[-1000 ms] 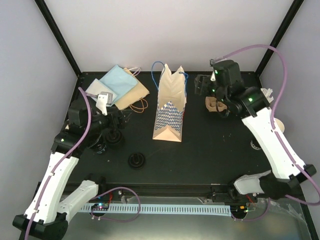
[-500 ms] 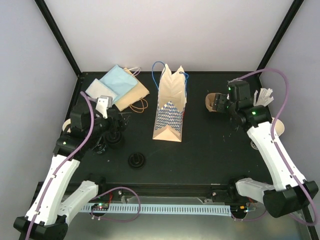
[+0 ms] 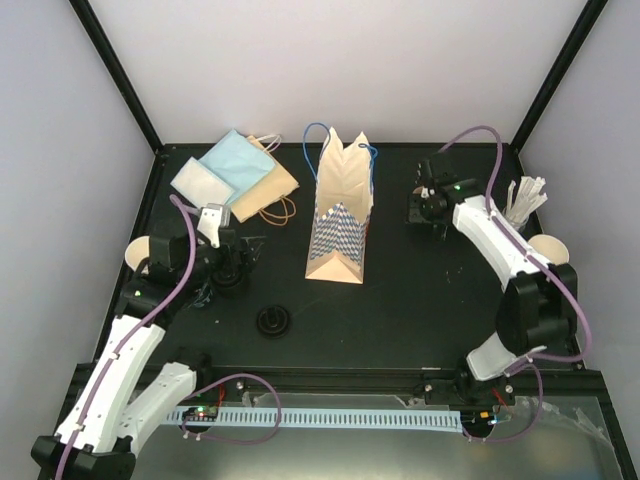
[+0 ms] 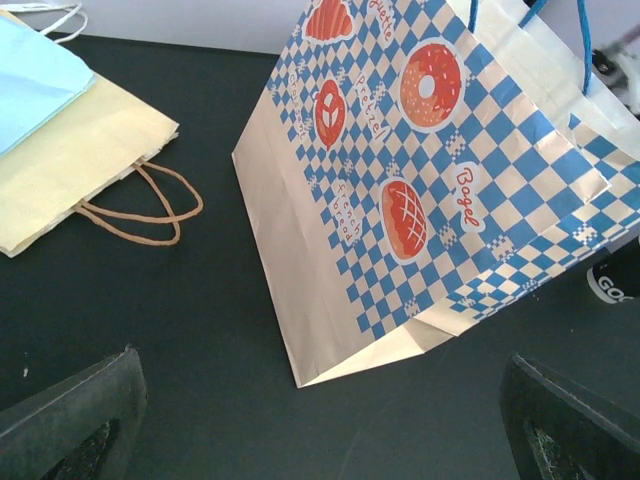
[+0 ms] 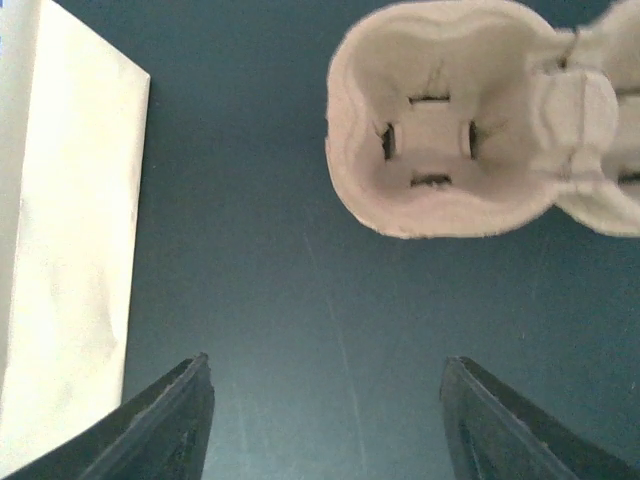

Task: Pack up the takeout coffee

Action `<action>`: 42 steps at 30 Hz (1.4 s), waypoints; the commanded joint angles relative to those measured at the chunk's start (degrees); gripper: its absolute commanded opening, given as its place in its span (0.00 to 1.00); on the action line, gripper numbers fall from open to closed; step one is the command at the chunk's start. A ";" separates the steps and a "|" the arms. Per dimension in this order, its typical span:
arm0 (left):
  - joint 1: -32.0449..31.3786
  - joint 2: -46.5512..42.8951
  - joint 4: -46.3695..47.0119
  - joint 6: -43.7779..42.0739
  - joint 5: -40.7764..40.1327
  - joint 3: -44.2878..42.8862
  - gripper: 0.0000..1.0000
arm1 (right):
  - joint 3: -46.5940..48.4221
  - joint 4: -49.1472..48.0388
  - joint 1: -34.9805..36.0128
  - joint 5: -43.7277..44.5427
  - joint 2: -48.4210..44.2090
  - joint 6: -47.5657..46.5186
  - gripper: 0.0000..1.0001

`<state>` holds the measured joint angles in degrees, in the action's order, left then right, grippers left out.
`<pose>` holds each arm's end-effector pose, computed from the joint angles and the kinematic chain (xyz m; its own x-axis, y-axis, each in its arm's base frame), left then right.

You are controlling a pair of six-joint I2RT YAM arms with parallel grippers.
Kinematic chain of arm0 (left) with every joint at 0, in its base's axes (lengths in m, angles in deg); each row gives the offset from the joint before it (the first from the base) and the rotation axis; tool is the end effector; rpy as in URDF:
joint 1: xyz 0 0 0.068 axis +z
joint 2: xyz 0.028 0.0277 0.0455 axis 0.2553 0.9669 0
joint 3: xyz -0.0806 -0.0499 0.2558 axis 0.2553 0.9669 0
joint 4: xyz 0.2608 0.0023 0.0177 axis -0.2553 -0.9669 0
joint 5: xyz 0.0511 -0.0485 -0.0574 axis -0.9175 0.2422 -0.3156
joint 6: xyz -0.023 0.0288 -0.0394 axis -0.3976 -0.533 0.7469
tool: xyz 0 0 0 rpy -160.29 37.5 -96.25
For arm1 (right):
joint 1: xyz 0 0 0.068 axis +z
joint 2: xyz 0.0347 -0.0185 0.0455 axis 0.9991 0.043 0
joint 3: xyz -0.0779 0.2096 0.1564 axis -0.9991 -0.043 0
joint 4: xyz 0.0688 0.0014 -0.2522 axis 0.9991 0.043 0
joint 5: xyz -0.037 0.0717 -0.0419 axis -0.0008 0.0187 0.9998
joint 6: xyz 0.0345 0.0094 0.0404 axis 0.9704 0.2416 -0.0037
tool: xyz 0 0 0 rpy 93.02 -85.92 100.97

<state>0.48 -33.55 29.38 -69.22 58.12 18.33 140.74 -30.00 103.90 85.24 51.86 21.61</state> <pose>0.1502 -0.0509 0.3250 -0.5696 -0.1248 -0.8124 0.3846 0.8331 -0.3976 0.3067 0.0856 0.2793 -0.8592 0.0776 -0.5057 0.0532 0.9966 0.0625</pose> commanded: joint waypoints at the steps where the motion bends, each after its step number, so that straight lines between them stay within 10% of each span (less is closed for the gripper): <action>1: 0.31 -2.09 2.37 -2.61 0.40 0.85 0.99 | 6.08 0.40 -0.19 0.57 5.07 -2.61 0.62; 19: 0.24 -2.46 5.69 -2.49 5.22 8.26 0.99 | 22.90 6.35 -0.19 11.82 26.69 -5.47 0.46; 42: 0.24 0.26 6.38 -2.36 9.85 8.70 0.99 | 24.79 8.16 -0.15 17.05 29.92 -5.91 0.27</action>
<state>0.48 -33.57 33.90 -70.49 66.69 27.14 163.95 -22.37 103.90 99.65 82.02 15.53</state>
